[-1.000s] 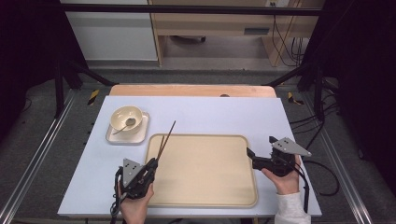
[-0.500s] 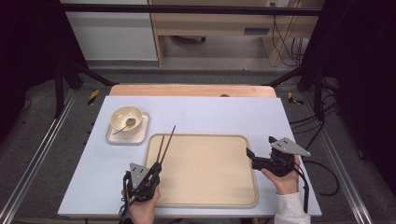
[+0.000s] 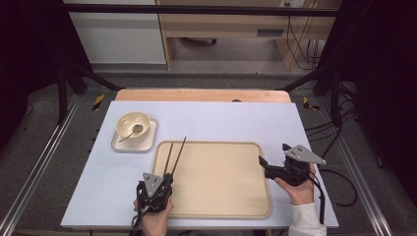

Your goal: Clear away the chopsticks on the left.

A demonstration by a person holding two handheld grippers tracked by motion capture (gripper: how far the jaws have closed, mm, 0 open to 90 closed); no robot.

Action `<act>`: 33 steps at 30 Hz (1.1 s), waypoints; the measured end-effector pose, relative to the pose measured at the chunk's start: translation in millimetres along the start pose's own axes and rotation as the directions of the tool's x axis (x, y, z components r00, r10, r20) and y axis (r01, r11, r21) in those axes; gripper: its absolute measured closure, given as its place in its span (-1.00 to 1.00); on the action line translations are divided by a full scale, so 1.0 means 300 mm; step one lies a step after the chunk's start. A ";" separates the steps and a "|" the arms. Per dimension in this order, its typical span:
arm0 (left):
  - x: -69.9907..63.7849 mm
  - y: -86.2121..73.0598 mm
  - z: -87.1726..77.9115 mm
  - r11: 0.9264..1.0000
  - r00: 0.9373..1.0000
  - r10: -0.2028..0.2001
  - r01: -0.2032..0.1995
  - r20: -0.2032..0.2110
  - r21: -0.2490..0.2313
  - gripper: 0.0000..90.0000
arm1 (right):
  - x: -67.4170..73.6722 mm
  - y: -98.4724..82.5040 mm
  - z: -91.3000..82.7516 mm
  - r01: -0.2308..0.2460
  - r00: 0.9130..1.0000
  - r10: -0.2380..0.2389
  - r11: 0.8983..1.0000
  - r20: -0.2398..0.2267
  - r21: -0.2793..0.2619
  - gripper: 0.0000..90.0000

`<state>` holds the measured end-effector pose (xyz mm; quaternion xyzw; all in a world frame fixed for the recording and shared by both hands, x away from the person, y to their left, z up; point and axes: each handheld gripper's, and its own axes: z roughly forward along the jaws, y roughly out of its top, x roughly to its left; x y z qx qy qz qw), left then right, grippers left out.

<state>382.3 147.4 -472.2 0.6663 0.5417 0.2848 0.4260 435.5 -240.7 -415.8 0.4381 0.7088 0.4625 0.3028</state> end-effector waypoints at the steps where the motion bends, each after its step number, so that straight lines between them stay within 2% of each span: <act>1: 0.000 -0.002 0.002 1.000 1.000 0.001 -0.001 -0.002 0.005 0.89 | 0.001 0.000 0.000 0.001 1.000 -0.001 1.000 0.000 0.001 -0.84; 17: 0.010 -0.030 0.022 0.999 0.999 0.007 -0.005 -0.038 0.054 0.89 | 0.001 -0.001 0.002 0.001 1.000 -0.001 1.000 0.000 0.001 -0.84; 24: 0.014 -0.030 0.030 0.995 0.999 0.022 -0.017 -0.045 0.102 0.89 | 0.001 -0.001 0.002 -0.001 1.000 0.001 1.000 0.000 0.000 -0.84; 27: 0.012 -0.028 0.038 0.990 0.999 0.036 -0.030 -0.041 0.138 0.89 | 0.001 -0.002 0.002 -0.001 1.000 0.001 1.000 0.001 0.002 -0.84; 33: 0.015 -0.026 0.043 0.987 0.999 0.035 -0.029 -0.035 0.155 0.88 | 0.000 -0.001 0.001 0.001 1.000 -0.001 1.000 0.001 0.001 -0.84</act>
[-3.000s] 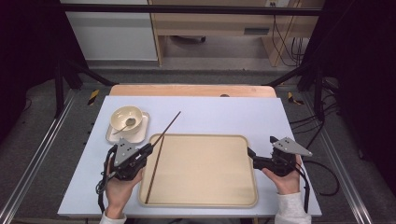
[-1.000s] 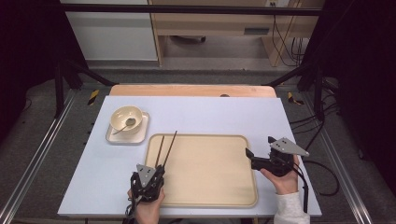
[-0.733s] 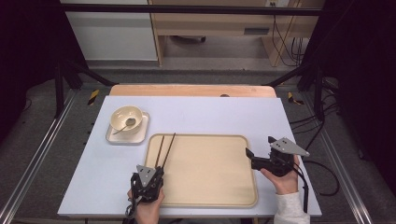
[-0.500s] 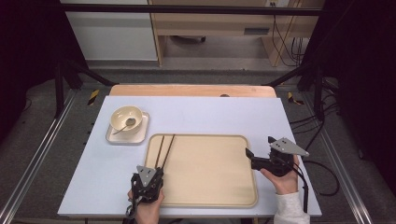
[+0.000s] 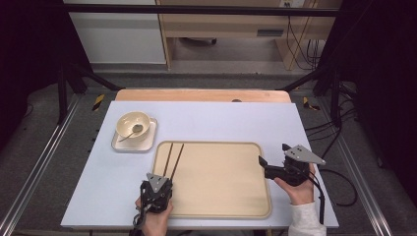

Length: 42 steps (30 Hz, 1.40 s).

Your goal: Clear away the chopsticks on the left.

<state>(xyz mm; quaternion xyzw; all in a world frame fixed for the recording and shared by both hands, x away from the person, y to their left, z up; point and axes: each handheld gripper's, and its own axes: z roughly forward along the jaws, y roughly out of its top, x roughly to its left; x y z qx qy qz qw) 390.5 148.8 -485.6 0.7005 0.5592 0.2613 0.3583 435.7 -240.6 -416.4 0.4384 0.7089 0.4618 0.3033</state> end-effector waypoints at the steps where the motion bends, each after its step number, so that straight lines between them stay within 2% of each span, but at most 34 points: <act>1: 0.000 0.001 0.000 1.000 1.000 0.005 -0.005 0.001 0.003 0.88 | 0.001 0.000 0.000 -0.001 1.000 0.001 1.000 -0.001 0.000 -0.84; 6: 0.001 0.003 0.001 1.000 1.000 0.005 -0.005 0.015 0.005 0.88 | 0.001 0.000 0.002 0.003 1.000 -0.003 1.000 -0.001 0.002 -0.84; 9: 0.002 0.006 -0.008 1.000 0.999 0.013 -0.012 0.038 -0.021 0.81 | 0.001 0.000 0.000 -0.004 1.000 0.004 1.000 -0.002 0.001 -0.84; 11: 0.009 0.014 -0.022 0.999 0.998 0.005 -0.002 0.062 -0.039 0.75 | -0.001 0.000 0.000 -0.002 1.000 0.002 1.000 0.000 -0.001 -0.84; 13: 0.016 0.028 -0.042 0.998 0.998 0.012 -0.008 0.067 -0.066 0.74 | -0.002 0.000 -0.002 -0.001 1.000 0.001 1.000 -0.001 -0.001 -0.84; 17: 0.045 0.068 -0.076 0.993 0.992 0.019 -0.005 0.126 -0.117 0.71 | -0.004 0.001 -0.003 -0.002 1.000 0.002 1.000 0.002 -0.005 -0.84; 20: 0.074 0.106 -0.084 0.991 0.989 0.041 -0.023 0.140 -0.132 0.73 | -0.003 0.001 -0.005 -0.005 1.000 0.005 1.000 0.002 -0.005 -0.84; 23: 0.096 0.145 -0.083 0.987 0.982 0.071 -0.044 0.175 -0.154 0.80 | -0.005 0.001 -0.005 -0.005 1.000 0.005 1.000 0.002 -0.007 -0.84; 25: 0.105 0.168 -0.076 0.983 0.976 0.105 -0.072 0.192 -0.168 0.86 | -0.005 0.001 -0.005 -0.005 1.000 0.005 1.000 0.002 -0.007 -0.84; 28: 0.108 0.197 -0.048 0.979 0.957 0.142 -0.098 0.251 -0.180 0.98 | -0.006 0.001 -0.005 -0.004 1.000 0.004 1.000 0.002 -0.005 -0.84; 30: 0.102 0.209 -0.024 0.977 0.949 0.180 -0.140 0.260 -0.163 1.00 | -0.006 0.001 -0.004 -0.005 1.000 0.005 1.000 0.003 -0.004 -0.84; 32: 0.100 0.218 -0.001 0.973 0.933 0.209 -0.168 0.291 -0.160 1.00 | -0.006 0.001 -0.005 -0.005 1.000 0.005 1.000 0.003 -0.006 -0.84; 33: 0.099 0.222 0.009 0.972 0.929 0.215 -0.174 0.302 -0.157 1.00 | -0.006 0.001 -0.005 -0.005 1.000 0.005 1.000 0.003 -0.007 -0.84; 36: 0.097 0.237 0.052 0.968 0.915 0.250 -0.225 0.316 -0.115 1.00 | -0.006 0.001 -0.004 -0.006 1.000 0.006 1.000 0.003 -0.005 -0.84; 37: 0.095 0.241 0.065 0.965 0.910 0.262 -0.243 0.322 -0.100 1.00 | -0.006 0.001 -0.003 -0.004 1.000 0.004 1.000 0.003 -0.005 -0.84; 38: 0.090 0.243 0.076 0.961 0.908 0.278 -0.264 0.313 -0.088 1.00 | -0.006 0.000 -0.002 -0.003 1.000 0.003 1.000 0.003 -0.005 -0.84; 40: 0.081 0.244 0.098 0.953 0.896 0.302 -0.296 0.326 -0.067 1.00 | -0.005 0.000 0.000 -0.003 1.000 0.003 1.000 0.004 -0.003 -0.84; 42: 0.071 0.239 0.120 0.943 0.889 0.325 -0.331 0.322 -0.038 1.00 | -0.003 -0.001 0.001 -0.001 1.000 0.001 1.000 0.004 -0.001 -0.84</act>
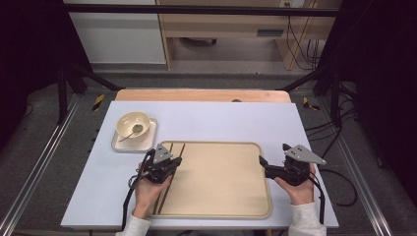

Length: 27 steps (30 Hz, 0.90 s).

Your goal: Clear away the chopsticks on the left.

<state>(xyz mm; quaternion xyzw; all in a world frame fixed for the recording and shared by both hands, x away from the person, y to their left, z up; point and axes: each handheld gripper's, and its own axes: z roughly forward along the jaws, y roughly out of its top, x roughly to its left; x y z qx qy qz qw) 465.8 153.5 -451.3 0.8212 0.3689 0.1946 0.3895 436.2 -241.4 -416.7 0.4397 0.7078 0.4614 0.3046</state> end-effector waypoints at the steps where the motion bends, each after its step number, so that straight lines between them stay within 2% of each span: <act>1: -0.002 -0.004 0.010 1.000 1.000 0.012 -0.012 -0.008 0.014 1.00 | 0.000 0.000 0.000 0.000 1.000 0.000 1.000 -0.001 0.001 -0.84; 3: -0.003 -0.009 0.024 0.999 1.000 0.023 -0.023 -0.005 0.045 1.00 | -0.001 0.000 0.000 -0.001 1.000 0.001 1.000 0.000 0.000 -0.84; 5: -0.003 -0.012 0.035 0.998 0.999 0.031 -0.031 -0.009 0.056 1.00 | -0.001 0.000 -0.001 -0.002 1.000 0.002 1.000 0.001 -0.002 -0.84; 7: -0.002 -0.015 0.043 0.997 1.000 0.024 -0.023 -0.012 0.072 1.00 | -0.001 0.000 -0.001 0.000 1.000 0.000 1.000 0.000 -0.001 -0.84; 11: 0.003 -0.025 0.059 0.992 0.999 0.037 -0.033 -0.027 0.118 1.00 | -0.001 0.000 -0.001 -0.001 1.000 0.001 1.000 0.001 0.000 -0.84; 15: -0.001 -0.031 0.068 0.989 0.998 0.056 -0.052 -0.030 0.135 1.00 | -0.001 0.000 0.000 0.000 1.000 0.000 1.000 0.001 0.000 -0.84; 18: 0.000 -0.031 0.064 0.989 0.998 0.053 -0.048 -0.034 0.141 1.00 | -0.001 0.000 -0.001 0.000 1.000 0.000 1.000 0.002 0.000 -0.84; 22: 0.007 -0.035 0.052 0.986 0.996 0.067 -0.056 -0.066 0.157 1.00 | -0.002 0.001 -0.003 -0.001 1.000 0.001 1.000 0.002 -0.004 -0.84; 25: 0.017 -0.041 0.041 0.987 0.995 0.062 -0.049 -0.080 0.156 1.00 | -0.002 0.001 -0.002 -0.002 1.000 0.002 1.000 0.001 -0.005 -0.84; 26: 0.022 -0.045 0.039 0.988 0.996 0.042 -0.030 -0.076 0.149 1.00 | -0.002 0.000 -0.002 0.000 1.000 0.000 1.000 0.001 -0.001 -0.84; 27: 0.029 -0.052 0.037 0.988 0.996 0.038 -0.026 -0.078 0.151 1.00 | -0.001 0.000 -0.001 0.000 1.000 0.000 1.000 0.002 -0.001 -0.84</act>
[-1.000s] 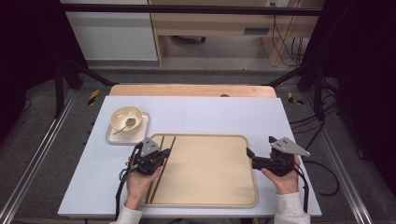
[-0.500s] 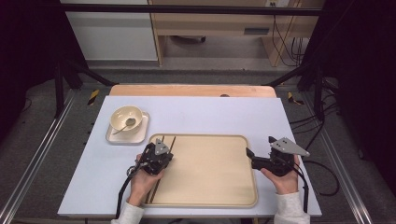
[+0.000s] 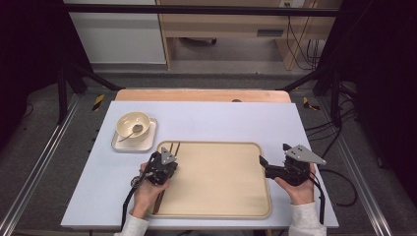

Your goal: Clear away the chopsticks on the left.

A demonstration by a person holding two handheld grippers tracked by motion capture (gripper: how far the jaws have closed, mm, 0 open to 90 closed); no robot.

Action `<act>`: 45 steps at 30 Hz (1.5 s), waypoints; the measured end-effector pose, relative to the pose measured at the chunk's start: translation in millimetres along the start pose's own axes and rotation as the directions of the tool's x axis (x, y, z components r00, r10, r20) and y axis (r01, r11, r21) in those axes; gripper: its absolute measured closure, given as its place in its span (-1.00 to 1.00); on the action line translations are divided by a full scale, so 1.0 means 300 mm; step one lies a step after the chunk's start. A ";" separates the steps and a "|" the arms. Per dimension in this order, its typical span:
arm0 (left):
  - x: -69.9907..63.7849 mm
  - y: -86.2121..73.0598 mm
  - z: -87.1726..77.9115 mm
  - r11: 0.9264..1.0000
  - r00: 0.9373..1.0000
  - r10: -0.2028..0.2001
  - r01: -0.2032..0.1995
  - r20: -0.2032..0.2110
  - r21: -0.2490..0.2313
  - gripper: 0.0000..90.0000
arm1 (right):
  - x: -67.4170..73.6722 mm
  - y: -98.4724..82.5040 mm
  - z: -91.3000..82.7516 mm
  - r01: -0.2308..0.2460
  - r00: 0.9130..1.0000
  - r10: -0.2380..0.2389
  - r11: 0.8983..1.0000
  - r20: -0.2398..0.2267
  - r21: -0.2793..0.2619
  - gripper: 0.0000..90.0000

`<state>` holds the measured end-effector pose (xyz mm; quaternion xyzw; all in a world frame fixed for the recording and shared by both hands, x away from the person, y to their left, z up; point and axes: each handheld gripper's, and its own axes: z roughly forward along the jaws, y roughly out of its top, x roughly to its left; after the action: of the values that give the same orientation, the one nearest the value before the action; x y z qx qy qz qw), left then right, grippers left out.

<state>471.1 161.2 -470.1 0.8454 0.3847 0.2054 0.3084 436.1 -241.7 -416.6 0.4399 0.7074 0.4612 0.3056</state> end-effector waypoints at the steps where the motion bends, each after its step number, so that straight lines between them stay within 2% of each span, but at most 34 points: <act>1: 0.003 -0.005 0.000 1.000 1.000 -0.009 0.009 0.001 -0.011 1.00 | 0.001 0.000 0.000 0.000 1.000 0.000 1.000 -0.001 0.002 -0.84; 7: 0.021 -0.022 -0.009 0.999 0.999 -0.029 0.029 -0.014 -0.018 1.00 | 0.002 0.000 0.002 -0.001 1.000 0.001 1.000 0.001 0.002 -0.83; 14: 0.033 -0.029 -0.017 0.999 0.999 -0.033 0.033 -0.038 -0.013 1.00 | 0.001 0.000 0.000 -0.003 1.000 0.003 1.000 -0.001 0.001 -0.83; 19: 0.040 -0.037 -0.019 0.999 0.998 -0.048 0.047 -0.030 -0.021 1.00 | 0.002 -0.001 0.002 -0.002 1.000 0.002 1.000 0.000 0.003 -0.83; 26: 0.040 -0.037 -0.023 0.998 0.999 -0.047 0.046 -0.025 -0.031 1.00 | 0.001 0.000 0.001 -0.003 1.000 0.003 1.000 0.000 0.001 -0.83; 32: 0.039 -0.030 -0.047 0.995 0.999 -0.054 0.054 0.005 -0.078 1.00 | 0.002 0.000 0.001 -0.003 1.000 0.003 1.000 0.000 0.002 -0.83; 35: 0.043 -0.024 -0.066 0.995 0.999 -0.045 0.044 -0.008 -0.094 1.00 | 0.000 0.000 0.000 -0.002 1.000 0.002 1.000 0.000 0.000 -0.83; 38: 0.051 -0.018 -0.088 0.991 0.999 -0.041 0.044 0.021 -0.130 0.99 | -0.001 0.002 -0.002 -0.003 1.000 0.003 1.000 0.000 -0.002 -0.83; 41: 0.058 -0.008 -0.111 0.984 0.999 -0.030 0.037 0.038 -0.174 0.91 | -0.001 0.002 -0.004 -0.007 1.000 0.007 1.000 0.000 -0.002 -0.84; 45: 0.078 0.001 -0.139 0.976 0.997 -0.039 0.053 0.070 -0.209 0.75 | 0.000 0.004 -0.005 -0.006 1.000 0.006 1.000 -0.001 -0.002 -0.84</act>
<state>461.3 194.4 -437.1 0.8051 0.3700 0.2098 0.4135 435.2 -241.9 -415.0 0.4416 0.7056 0.4632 0.3042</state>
